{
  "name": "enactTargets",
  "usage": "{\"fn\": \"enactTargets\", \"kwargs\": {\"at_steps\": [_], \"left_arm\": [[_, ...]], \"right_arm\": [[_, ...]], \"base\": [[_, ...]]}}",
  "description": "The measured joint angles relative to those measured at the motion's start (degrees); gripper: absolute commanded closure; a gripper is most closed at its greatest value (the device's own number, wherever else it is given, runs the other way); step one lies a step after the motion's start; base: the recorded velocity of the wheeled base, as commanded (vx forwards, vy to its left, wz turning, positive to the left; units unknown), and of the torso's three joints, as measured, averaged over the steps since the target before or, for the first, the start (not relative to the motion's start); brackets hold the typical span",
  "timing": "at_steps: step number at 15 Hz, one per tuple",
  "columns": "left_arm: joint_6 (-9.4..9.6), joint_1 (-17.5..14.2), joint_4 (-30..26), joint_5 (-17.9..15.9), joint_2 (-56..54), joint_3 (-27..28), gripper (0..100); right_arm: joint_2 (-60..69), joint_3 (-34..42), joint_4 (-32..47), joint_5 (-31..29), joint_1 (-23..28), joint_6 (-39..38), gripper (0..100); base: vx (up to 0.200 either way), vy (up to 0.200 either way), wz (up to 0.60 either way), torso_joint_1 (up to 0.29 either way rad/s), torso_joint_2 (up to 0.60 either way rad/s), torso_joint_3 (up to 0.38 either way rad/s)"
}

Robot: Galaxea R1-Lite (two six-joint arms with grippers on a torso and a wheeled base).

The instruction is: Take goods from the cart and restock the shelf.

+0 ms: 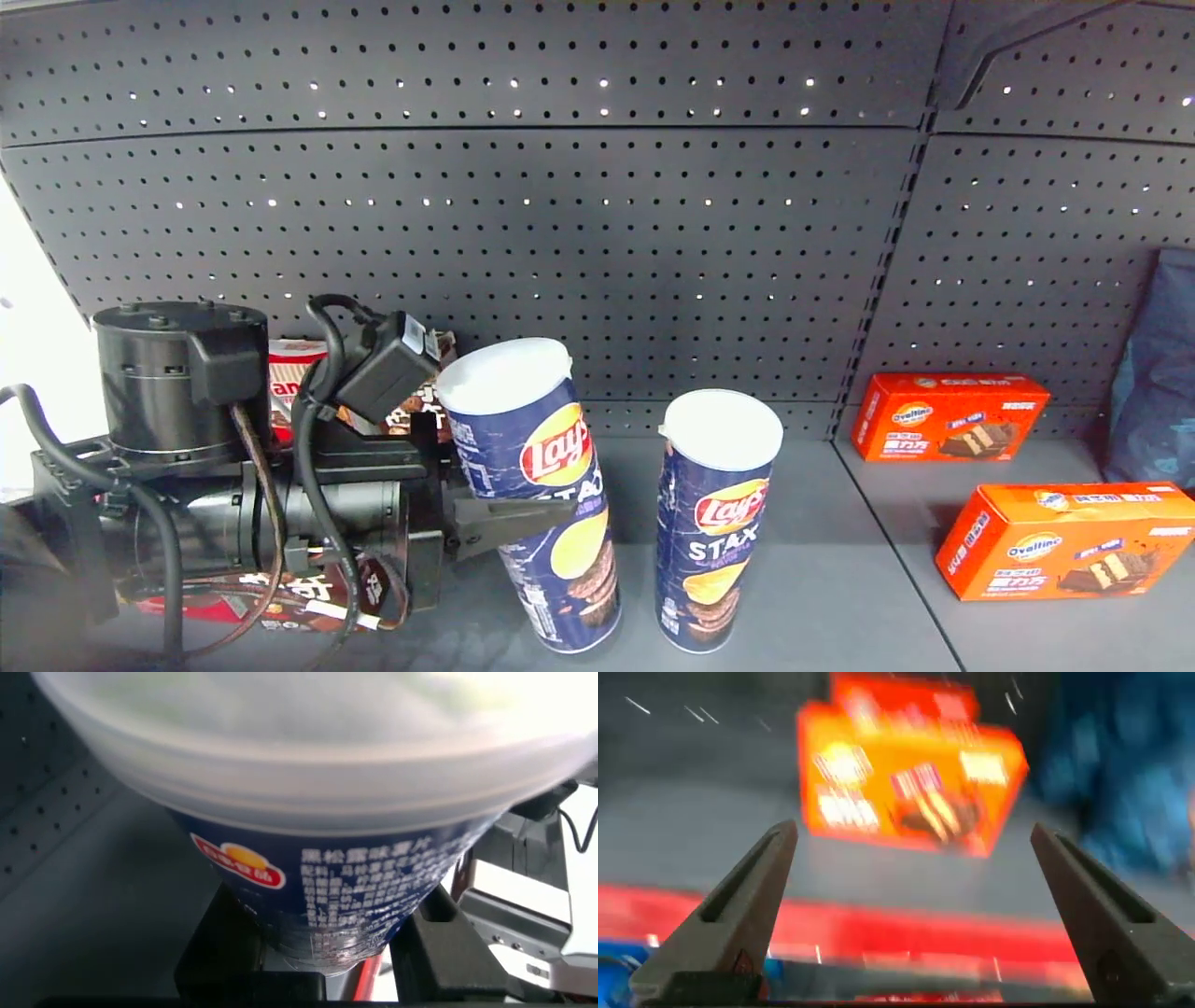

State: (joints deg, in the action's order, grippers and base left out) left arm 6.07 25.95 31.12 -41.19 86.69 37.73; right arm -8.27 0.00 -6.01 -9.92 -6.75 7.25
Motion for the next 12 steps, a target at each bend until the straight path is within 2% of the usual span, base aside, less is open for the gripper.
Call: {"fn": "enactTargets", "kwargs": {"at_steps": [1, 3, 5, 6, 8, 10, 11, 12], "left_arm": [[-0.05, -0.1, 0.0, -0.1, 0.0, 0.0, 100], [-0.06, -0.3, 0.0, -0.2, 0.0, 0.0, 100], [-0.09, -0.3, 0.1, -0.7, 0.1, 0.0, 100], [-0.09, -0.3, 0.1, -1.9, 0.2, 0.1, 100], [-0.09, -0.4, 0.1, -2.2, 0.4, 0.1, 100], [-0.11, -0.6, 0.2, -1.9, 0.5, 0.3, 100], [-0.05, -1.0, 0.2, -1.9, 0.5, 0.3, 100], [0.06, -1.8, 0.2, -1.2, 0.6, 0.4, 100]], "right_arm": [[0.9, 0.0, 1.4, -1.3, 0.1, -0.6, 0], [2.1, 0.0, 1.6, 0.9, 0.1, -0.8, 0], [2.7, 0.0, 1.6, 11.6, -0.3, -1.4, 0], [2.8, 0.0, 1.7, 13.5, -0.4, -3.3, 0], [3.0, 0.0, 2.2, 13.2, -0.5, -5.6, 0], [3.1, 0.0, 2.3, 8.2, -0.5, -6.6, 0], [3.1, 0.0, 2.4, 7.7, -0.5, -6.5, 0], [3.1, 0.0, 2.5, 11.2, -0.6, -5.6, 0]], "base": [[0.000, 0.000, 0.00, 0.000, 0.00, 0.000], [0.000, 0.000, 0.00, 0.000, 0.00, 0.000], [0.000, 0.000, 0.00, 0.000, 0.00, 0.000], [0.000, 0.000, 0.00, 0.000, 0.00, 0.000], [0.000, 0.000, 0.00, 0.000, 0.00, 0.000], [0.000, 0.000, 0.00, 0.000, 0.00, 0.000], [0.000, 0.000, 0.00, 0.000, 0.00, 0.000], [0.000, 0.000, 0.00, 0.000, 0.00, 0.000]]}}
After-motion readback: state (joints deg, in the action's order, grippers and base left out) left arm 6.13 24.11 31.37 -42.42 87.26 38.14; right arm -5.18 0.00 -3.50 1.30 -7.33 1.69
